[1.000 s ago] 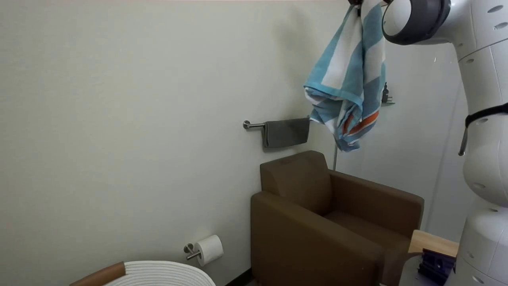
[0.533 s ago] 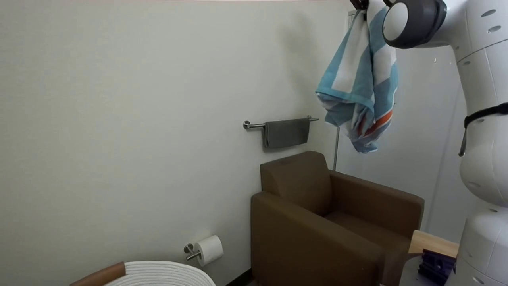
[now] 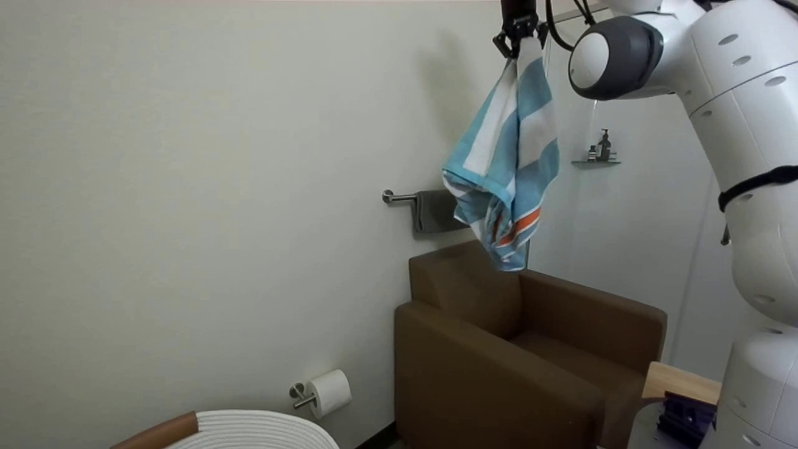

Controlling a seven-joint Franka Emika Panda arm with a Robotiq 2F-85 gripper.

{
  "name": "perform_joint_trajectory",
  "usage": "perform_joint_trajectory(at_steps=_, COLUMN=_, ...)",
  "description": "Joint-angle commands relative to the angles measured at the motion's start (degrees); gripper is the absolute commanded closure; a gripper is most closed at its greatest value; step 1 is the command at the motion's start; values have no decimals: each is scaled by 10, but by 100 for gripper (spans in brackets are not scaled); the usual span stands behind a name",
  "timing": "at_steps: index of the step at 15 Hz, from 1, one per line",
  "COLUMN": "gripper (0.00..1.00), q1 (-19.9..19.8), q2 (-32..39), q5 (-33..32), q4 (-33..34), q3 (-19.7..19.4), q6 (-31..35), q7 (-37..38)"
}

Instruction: Put the towel on the couch

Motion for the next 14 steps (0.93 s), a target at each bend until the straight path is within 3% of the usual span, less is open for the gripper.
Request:
perform_joint_trajectory(at_steps=1, gripper=89, q1=-37, q2=20, q5=32, q4=-3, q3=3, q6=3, q7=37)
perform_joint_trajectory(at_steps=10, gripper=89, q1=-147, q2=76, q5=62, q4=-2, q3=1, q6=-37, q7=57)
perform_joint_trajectory(at_steps=14, gripper=90, q1=-177, q2=102, q5=67, q4=1, q3=2, q6=-49, q7=80)
